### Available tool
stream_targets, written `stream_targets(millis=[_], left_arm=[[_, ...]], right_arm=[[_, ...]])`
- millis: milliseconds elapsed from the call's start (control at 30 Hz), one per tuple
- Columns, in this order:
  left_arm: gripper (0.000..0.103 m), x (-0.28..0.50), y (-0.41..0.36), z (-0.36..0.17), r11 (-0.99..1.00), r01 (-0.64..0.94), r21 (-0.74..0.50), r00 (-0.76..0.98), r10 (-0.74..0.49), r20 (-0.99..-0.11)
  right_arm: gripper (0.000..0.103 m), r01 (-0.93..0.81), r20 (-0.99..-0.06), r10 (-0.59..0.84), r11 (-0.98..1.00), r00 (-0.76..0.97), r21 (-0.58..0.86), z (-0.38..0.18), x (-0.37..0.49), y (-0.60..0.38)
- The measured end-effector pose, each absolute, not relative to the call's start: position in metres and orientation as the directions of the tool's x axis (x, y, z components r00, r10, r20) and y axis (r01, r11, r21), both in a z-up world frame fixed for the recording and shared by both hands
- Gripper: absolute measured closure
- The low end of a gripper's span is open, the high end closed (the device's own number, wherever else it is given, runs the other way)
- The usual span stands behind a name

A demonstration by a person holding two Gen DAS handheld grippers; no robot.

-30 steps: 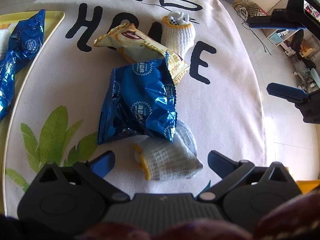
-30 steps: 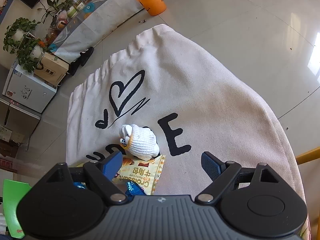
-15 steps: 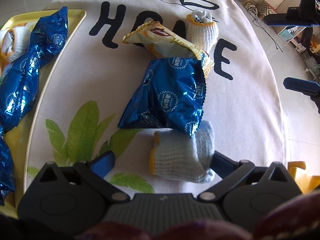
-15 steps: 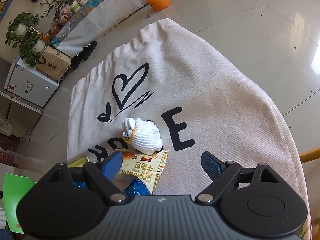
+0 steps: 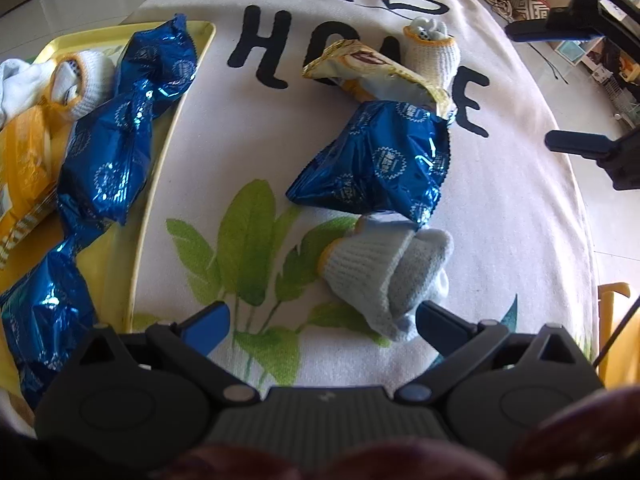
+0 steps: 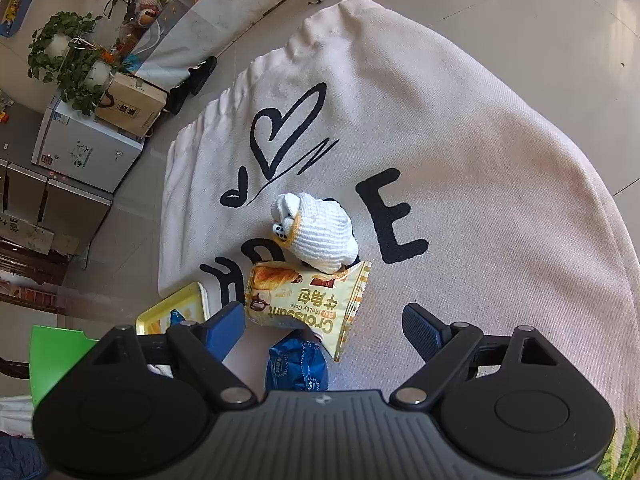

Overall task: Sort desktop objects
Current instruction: 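Raise the blue packet with the left tool while the right tool moves over a white glove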

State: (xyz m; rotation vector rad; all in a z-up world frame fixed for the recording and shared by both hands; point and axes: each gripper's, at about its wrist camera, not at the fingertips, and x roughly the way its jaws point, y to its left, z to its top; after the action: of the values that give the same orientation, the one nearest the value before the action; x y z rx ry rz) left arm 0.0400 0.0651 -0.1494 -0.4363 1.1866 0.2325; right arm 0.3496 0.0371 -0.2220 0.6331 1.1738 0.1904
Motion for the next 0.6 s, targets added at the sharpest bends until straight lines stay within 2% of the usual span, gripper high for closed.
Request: stream_targets(millis=[200, 467, 600], left_arm=[[0.001, 0.055, 0.056, -0.146, 0.89, -0.365, -0.275, 0.4, -0.117, -0.909], [0.001, 0.066, 0.069, -0.136, 0.893, -0.36, -0.27, 0.456, -0.084, -0.886], [0.001, 0.078, 0.069, -0.13, 0.921, -0.293, -0.258, 0.506, -0.08, -0.859]], right_arm=[[0.017, 0.152, -0.791, 0.476, 0.812, 0.385, 0.563, -0.229, 0.352, 0.045], [0.017, 0.138, -0.791, 0.48, 0.816, 0.379, 0.561, -0.229, 0.354, 0.051], [0.017, 0.149, -0.796, 0.475, 0.816, 0.376, 0.558, -0.231, 0.354, 0.05]])
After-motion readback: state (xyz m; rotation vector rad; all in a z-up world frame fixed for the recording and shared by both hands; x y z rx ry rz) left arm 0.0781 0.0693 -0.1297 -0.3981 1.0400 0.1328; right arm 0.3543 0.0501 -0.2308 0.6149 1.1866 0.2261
